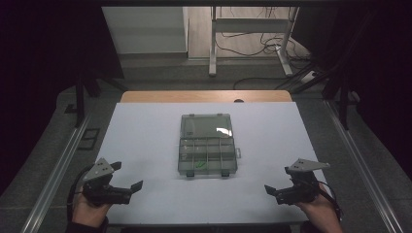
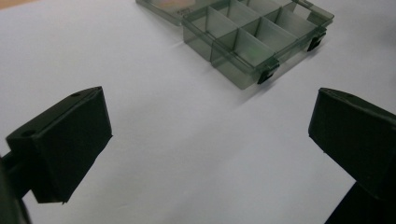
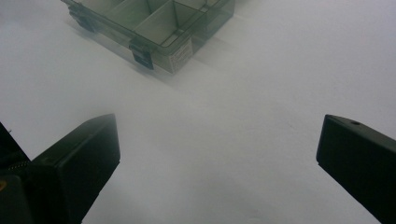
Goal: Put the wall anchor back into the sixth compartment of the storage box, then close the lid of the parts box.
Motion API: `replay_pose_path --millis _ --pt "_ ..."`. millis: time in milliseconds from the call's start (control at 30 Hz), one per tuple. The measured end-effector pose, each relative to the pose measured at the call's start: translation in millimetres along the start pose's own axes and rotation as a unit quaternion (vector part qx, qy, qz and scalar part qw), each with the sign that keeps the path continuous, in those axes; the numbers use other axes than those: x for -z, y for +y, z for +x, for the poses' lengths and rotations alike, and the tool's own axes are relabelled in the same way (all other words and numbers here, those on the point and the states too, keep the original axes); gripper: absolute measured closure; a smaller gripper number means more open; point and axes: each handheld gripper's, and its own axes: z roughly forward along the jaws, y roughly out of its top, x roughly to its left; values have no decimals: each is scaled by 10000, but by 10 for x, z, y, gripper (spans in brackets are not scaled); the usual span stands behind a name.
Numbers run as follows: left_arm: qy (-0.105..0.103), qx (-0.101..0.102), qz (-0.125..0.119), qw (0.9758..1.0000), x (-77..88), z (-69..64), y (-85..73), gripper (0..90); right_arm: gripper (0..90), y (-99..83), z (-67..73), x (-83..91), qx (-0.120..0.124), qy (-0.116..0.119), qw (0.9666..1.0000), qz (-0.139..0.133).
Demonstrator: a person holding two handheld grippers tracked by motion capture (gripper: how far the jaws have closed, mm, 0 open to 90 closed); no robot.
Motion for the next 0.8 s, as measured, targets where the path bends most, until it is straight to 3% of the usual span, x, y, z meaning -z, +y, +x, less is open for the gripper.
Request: replay_pose_path --millis 233,533,800 --pt "0 -3 37 10000 -8 -7 -3 0 0 -3 -3 1 20 11 10000 20" --pt "12 -64 -112 9999 -6 1 9 5 0 3 7 -4 53 -10 10000 15" --pt "-32 -247 -98 9996 -65 -12 30 21 0 12 30 -27 145 -34 9999 -13"
